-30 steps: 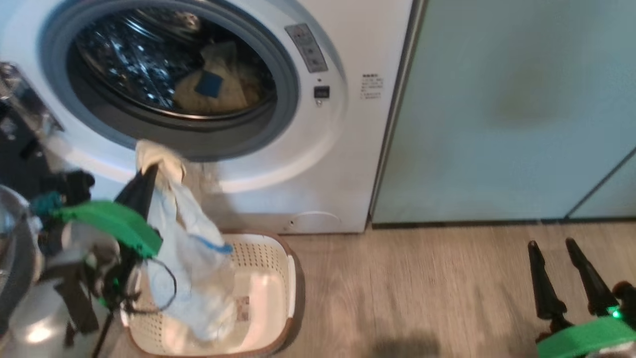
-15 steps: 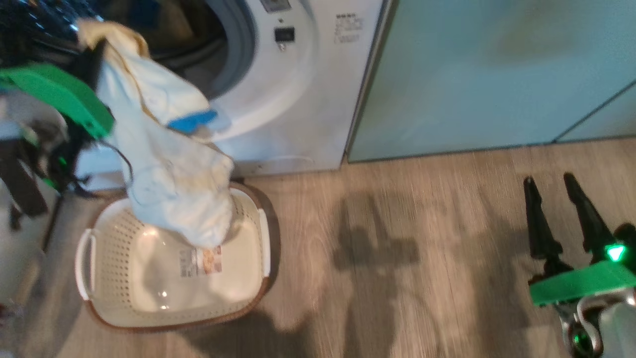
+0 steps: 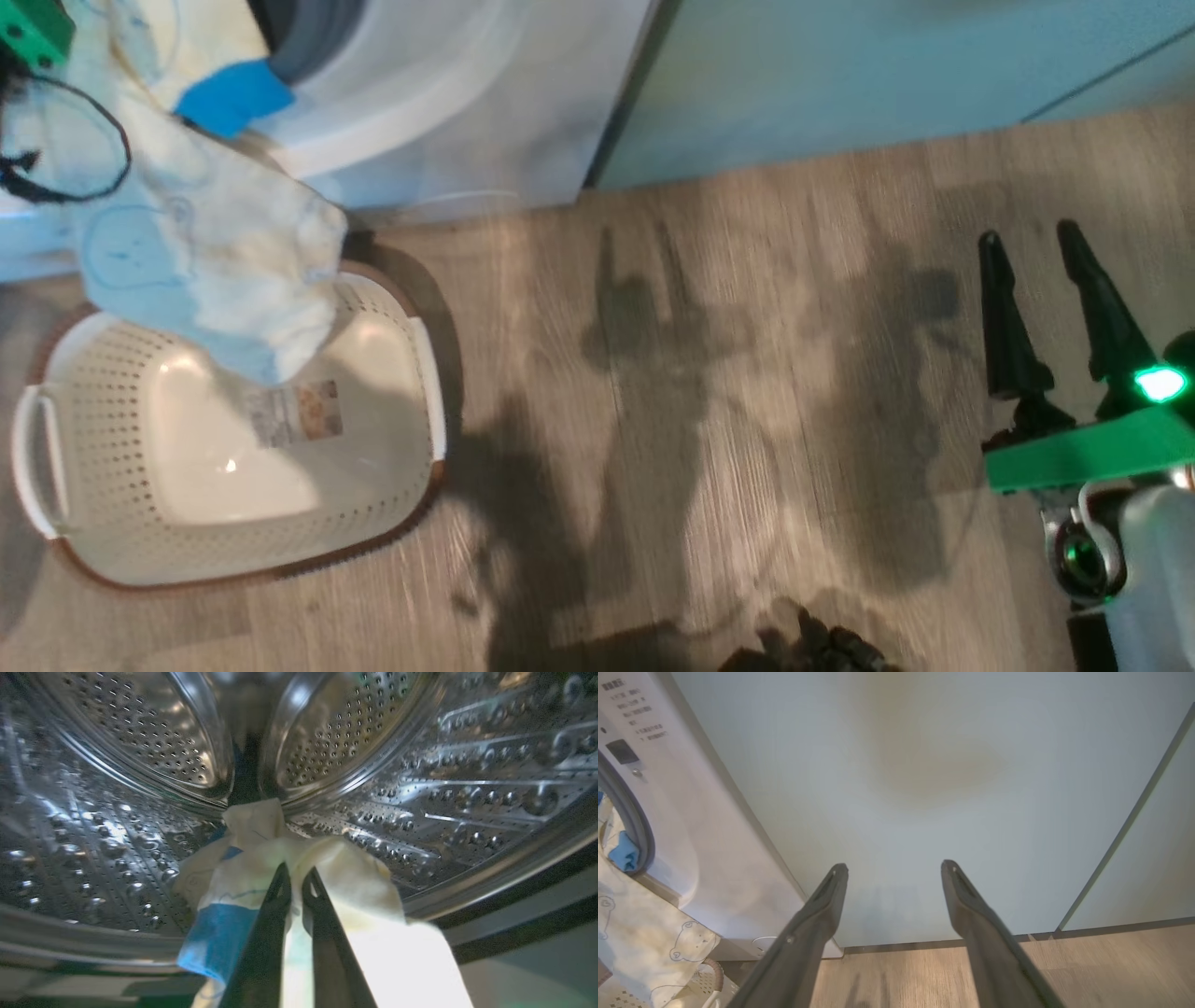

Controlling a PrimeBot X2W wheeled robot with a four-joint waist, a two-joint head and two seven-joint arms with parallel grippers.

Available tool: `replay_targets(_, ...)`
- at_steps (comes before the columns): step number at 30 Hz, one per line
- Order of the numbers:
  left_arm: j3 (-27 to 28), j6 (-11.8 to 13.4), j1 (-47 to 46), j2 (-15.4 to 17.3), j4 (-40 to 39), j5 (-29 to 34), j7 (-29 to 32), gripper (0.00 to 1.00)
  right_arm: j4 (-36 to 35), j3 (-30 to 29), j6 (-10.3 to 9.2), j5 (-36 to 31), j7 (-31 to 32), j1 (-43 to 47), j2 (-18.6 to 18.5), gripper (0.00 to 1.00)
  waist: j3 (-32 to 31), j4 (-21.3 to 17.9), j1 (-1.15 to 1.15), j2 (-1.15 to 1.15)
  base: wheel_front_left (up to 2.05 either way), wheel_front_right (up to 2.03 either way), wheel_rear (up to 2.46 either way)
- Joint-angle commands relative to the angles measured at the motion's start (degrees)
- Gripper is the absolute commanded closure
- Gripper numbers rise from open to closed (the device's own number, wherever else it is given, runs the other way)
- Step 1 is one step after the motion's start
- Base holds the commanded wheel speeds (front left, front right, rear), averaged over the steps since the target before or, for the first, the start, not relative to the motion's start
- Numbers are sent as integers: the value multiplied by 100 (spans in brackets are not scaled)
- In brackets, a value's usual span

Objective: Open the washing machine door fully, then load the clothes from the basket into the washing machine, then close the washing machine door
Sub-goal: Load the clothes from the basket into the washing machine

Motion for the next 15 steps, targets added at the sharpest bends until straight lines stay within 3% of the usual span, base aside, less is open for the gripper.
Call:
replay_targets(1,141,-3,-312,367,-98,53,18,100,-184,102,10,25,-38,-75,-7,0,221,-138,-1,0,0,0,0)
replay_targets(15,-294,12,-2083,433,945,440,-364,100,-242,312,10,87,-38,-555,43,0,1032,-385,-1,0,0,0,0)
